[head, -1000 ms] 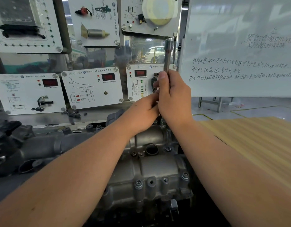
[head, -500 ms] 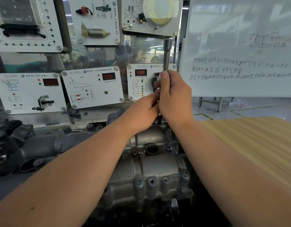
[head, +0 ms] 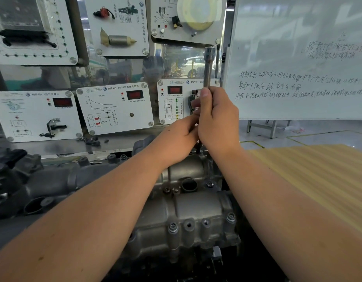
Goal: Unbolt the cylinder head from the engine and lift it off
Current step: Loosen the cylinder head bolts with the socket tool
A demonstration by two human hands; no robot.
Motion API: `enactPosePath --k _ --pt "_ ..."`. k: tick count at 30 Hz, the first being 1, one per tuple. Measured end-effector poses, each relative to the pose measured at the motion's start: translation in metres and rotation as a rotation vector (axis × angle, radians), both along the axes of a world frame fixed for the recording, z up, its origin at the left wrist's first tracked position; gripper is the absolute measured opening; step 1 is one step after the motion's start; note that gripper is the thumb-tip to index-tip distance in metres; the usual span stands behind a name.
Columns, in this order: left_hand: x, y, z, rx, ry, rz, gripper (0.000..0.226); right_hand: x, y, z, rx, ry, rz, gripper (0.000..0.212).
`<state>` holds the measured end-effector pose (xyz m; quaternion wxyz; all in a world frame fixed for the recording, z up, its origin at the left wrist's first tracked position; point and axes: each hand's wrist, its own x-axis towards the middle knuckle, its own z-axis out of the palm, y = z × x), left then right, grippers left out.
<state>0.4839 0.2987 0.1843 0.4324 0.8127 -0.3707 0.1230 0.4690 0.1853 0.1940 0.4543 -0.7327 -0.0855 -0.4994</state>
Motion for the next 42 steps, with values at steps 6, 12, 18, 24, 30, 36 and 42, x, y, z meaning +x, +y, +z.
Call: enactPosePath --k 6,12,18,24,30,36,42 --pt "-0.001 0.0002 0.0016 0.021 -0.039 0.02 0.017 -0.0023 0.0002 0.0002 0.041 -0.023 0.058 0.018" --pt "-0.0024 0.0006 0.0007 -0.009 -0.007 0.009 0.018 -0.0015 -0.0002 0.0006 0.007 -0.019 0.019 0.023" --pt "-0.0059 0.0009 0.0029 0.006 -0.035 0.023 0.027 -0.0028 0.0003 0.0004 0.019 -0.022 0.04 0.025" --pt "-0.0007 0.0 0.0007 0.01 -0.022 0.032 0.016 -0.0013 -0.0008 -0.0001 0.017 -0.02 0.013 0.019" --pt "0.0002 0.0006 0.0003 0.035 -0.001 0.035 0.017 -0.0019 0.0003 0.0008 0.017 0.009 0.017 0.033" --pt "-0.0017 0.0002 0.0012 0.012 -0.027 0.012 0.016 -0.0035 -0.0001 0.0003 0.021 -0.009 0.039 0.014" --pt "-0.0015 0.0008 0.0002 0.007 0.008 0.011 0.023 -0.0025 0.0005 0.0012 0.013 0.005 0.004 0.028"
